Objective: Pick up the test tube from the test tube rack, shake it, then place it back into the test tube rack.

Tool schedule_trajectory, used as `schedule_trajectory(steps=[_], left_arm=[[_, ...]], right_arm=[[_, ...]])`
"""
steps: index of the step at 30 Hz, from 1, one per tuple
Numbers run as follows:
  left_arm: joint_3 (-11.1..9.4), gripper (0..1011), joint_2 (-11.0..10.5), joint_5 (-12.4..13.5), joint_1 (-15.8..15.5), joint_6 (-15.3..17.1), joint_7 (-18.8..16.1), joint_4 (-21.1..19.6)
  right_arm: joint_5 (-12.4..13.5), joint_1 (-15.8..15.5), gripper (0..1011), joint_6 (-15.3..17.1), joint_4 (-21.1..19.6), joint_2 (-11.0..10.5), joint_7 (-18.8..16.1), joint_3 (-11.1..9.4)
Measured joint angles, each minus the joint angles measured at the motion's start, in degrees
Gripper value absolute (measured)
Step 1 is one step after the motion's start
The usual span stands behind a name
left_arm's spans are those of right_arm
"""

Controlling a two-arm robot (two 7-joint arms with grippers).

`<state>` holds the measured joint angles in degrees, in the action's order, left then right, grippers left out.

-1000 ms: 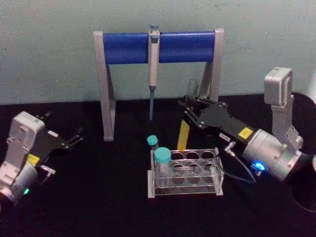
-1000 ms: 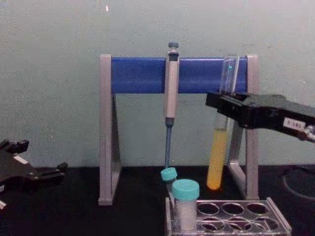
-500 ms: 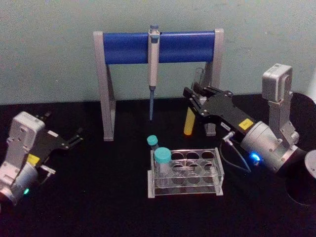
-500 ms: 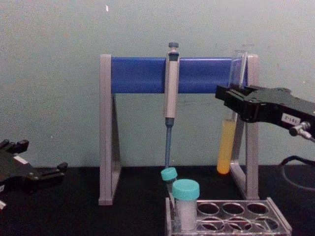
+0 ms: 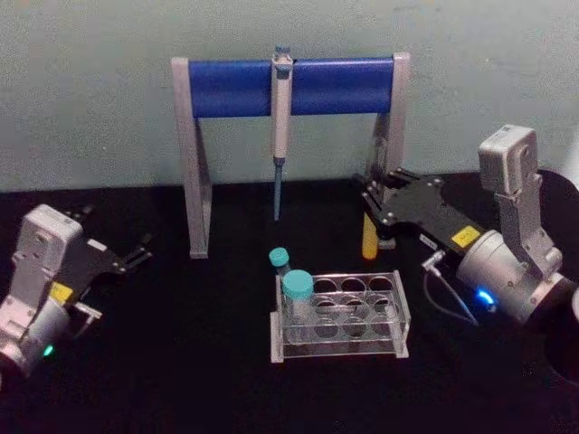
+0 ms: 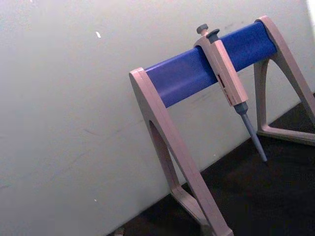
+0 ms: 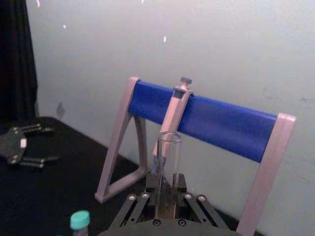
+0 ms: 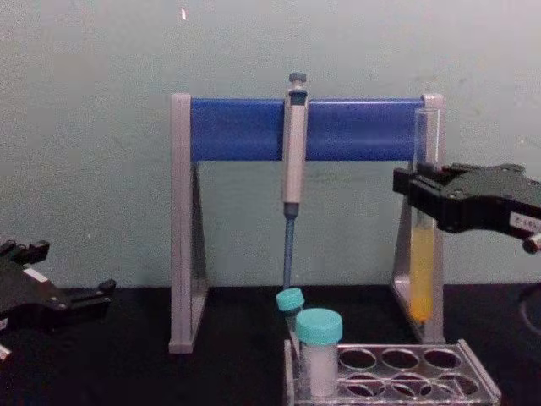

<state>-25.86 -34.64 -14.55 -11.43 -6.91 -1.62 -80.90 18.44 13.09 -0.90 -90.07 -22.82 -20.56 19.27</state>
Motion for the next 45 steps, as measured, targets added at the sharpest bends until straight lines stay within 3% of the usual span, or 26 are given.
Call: schedule_trajectory(steps=[4, 7, 12, 18, 23, 27, 30, 38, 45], left_arm=[[0.0, 1001, 0.0, 0.0, 0.0, 0.0, 0.0, 0.0], [0.0, 1001, 0.0, 0.0, 0.0, 0.0, 0.0, 0.0], [0.0, 1001, 0.0, 0.0, 0.0, 0.0, 0.0, 0.0], [0.0, 1001, 0.0, 0.0, 0.0, 0.0, 0.0, 0.0], [0.0, 1001, 0.0, 0.0, 0.0, 0.0, 0.0, 0.0], [0.0, 1001, 0.0, 0.0, 0.0, 0.0, 0.0, 0.0], [0.0, 1001, 0.0, 0.0, 0.0, 0.0, 0.0, 0.0], [0.0, 1001, 0.0, 0.0, 0.0, 0.0, 0.0, 0.0], [0.0, 1001, 0.0, 0.0, 0.0, 0.0, 0.0, 0.0]], right_arm=[[-0.1, -1.3, 233, 1.6, -2.2, -1.0, -0.7, -0.3], [1.2, -2.3, 233, 2.5, -3.5, -1.4, -2.0, -0.6], [5.5, -3.0, 233, 3.7, -4.4, -1.5, -5.1, -0.5], [9.3, -2.0, 233, 3.8, -3.0, -0.7, -7.4, 0.3], [11.3, -0.3, 233, 1.3, -0.2, 1.0, -8.0, 0.9], [11.1, 0.9, 233, -2.0, 2.0, 2.2, -7.0, 1.1], [9.4, 1.6, 233, -4.5, 3.6, 3.0, -5.2, 1.2], [6.0, 1.7, 233, -4.9, 4.1, 3.2, -2.4, 0.8], [5.0, 1.3, 233, -4.6, 3.8, 3.2, -2.1, 0.3]])
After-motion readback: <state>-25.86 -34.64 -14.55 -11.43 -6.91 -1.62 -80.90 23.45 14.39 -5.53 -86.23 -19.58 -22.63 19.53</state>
